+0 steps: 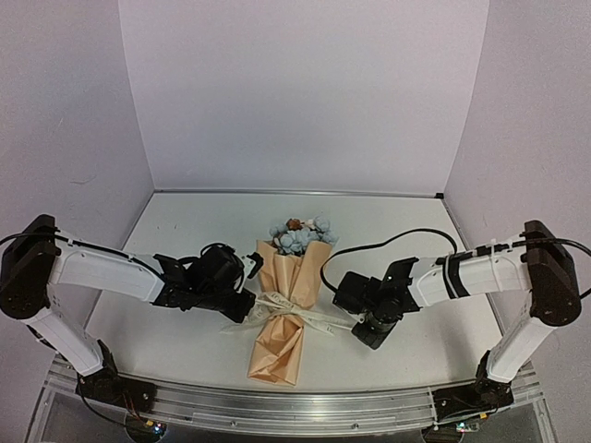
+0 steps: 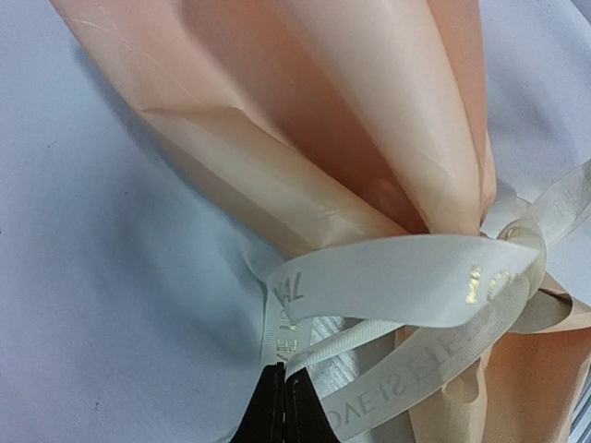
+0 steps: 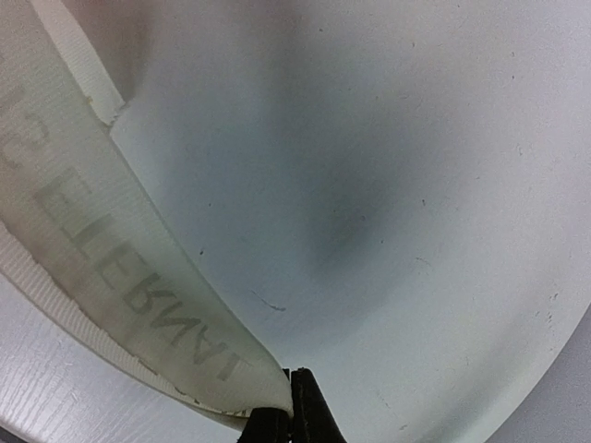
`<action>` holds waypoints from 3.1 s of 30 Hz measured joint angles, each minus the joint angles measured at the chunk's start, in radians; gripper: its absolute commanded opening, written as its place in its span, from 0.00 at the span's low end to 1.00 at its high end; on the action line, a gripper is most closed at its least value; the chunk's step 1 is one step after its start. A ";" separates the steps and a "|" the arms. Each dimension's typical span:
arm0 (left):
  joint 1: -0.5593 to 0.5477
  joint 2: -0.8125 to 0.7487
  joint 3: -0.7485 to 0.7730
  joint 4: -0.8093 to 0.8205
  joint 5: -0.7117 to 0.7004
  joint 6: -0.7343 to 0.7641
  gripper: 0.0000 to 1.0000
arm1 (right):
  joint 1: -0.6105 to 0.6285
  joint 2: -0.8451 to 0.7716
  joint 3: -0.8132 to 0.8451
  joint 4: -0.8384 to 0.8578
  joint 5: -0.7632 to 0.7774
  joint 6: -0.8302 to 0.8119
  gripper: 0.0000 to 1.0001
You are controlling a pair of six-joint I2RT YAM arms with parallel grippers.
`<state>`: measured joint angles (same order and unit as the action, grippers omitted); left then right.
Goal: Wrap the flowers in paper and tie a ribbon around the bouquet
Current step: Tie the half-tied ribbon around the folded bouquet.
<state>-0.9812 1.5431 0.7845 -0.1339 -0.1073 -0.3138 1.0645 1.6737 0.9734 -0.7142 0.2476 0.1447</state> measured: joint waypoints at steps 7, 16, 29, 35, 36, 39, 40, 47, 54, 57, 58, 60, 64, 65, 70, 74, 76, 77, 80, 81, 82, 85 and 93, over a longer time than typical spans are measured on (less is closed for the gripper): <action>0.049 -0.041 -0.021 -0.017 0.000 -0.027 0.00 | -0.014 -0.004 -0.020 0.019 0.019 0.019 0.00; 0.059 -0.078 -0.040 -0.042 -0.002 -0.035 0.00 | -0.069 -0.066 -0.053 0.027 0.024 0.049 0.00; 0.081 -0.113 -0.079 -0.043 0.014 -0.063 0.00 | -0.110 -0.101 -0.081 0.055 0.023 0.103 0.00; 0.104 -0.124 -0.093 -0.022 0.051 -0.081 0.00 | -0.139 -0.122 -0.105 0.079 0.012 0.144 0.00; 0.109 -0.124 -0.094 -0.016 0.059 -0.084 0.00 | -0.146 -0.126 -0.110 0.083 0.007 0.153 0.00; 0.129 -0.130 -0.105 0.011 0.091 -0.093 0.00 | -0.171 -0.140 -0.125 0.100 -0.009 0.181 0.00; 0.135 -0.133 -0.109 0.015 0.097 -0.097 0.00 | -0.178 -0.145 -0.130 0.105 -0.013 0.190 0.00; 0.150 -0.168 -0.132 0.047 0.147 -0.105 0.00 | -0.196 -0.164 -0.158 0.126 -0.053 0.232 0.00; 0.133 -0.191 -0.139 0.065 0.176 -0.071 0.05 | -0.189 -0.176 -0.198 0.134 -0.131 0.241 0.08; 0.086 -0.191 -0.138 0.066 0.141 -0.034 0.22 | -0.169 -0.187 -0.213 0.112 -0.153 0.237 0.32; 0.071 -0.191 -0.138 0.066 0.125 -0.026 0.26 | -0.163 -0.192 -0.218 0.104 -0.163 0.227 0.37; 0.049 -0.191 -0.138 0.068 0.095 -0.013 0.35 | -0.151 -0.207 -0.229 0.090 -0.186 0.218 0.47; 0.046 -0.201 -0.138 0.079 0.001 -0.023 0.47 | -0.132 -0.284 -0.246 0.067 -0.227 0.198 0.61; 0.046 -0.209 -0.138 0.081 -0.017 -0.025 0.47 | -0.130 -0.315 -0.248 0.063 -0.238 0.194 0.64; 0.046 -0.285 -0.139 0.094 -0.078 -0.034 0.41 | -0.126 -0.432 -0.239 0.042 -0.252 0.128 0.74; 0.046 -0.305 -0.147 0.143 -0.045 -0.022 0.41 | -0.139 -0.412 -0.177 0.039 -0.267 0.029 0.71; 0.046 -0.305 -0.152 0.154 -0.023 -0.017 0.40 | -0.157 -0.361 -0.126 0.042 -0.290 -0.024 0.67; 0.046 -0.305 -0.153 0.154 -0.013 -0.014 0.40 | -0.165 -0.330 -0.105 0.056 -0.300 -0.058 0.66; 0.044 -0.304 -0.153 0.162 0.017 -0.004 0.40 | -0.179 -0.249 -0.074 0.135 -0.327 -0.155 0.63; 0.043 -0.304 -0.153 0.164 0.024 -0.002 0.40 | -0.180 -0.222 -0.070 0.157 -0.333 -0.188 0.62; 0.043 -0.304 -0.153 0.165 0.030 -0.001 0.40 | -0.180 -0.194 -0.065 0.177 -0.340 -0.218 0.61; 0.039 -0.301 -0.153 0.170 0.039 0.000 0.39 | -0.180 -0.126 -0.048 0.211 -0.357 -0.288 0.58; 0.037 -0.300 -0.153 0.170 0.060 -0.001 0.38 | -0.180 -0.054 0.015 0.258 -0.372 -0.353 0.46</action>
<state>-0.9443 1.2429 0.6315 0.0358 -0.0471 -0.3149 0.8841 1.6193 0.9882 -0.4558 -0.1245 -0.2079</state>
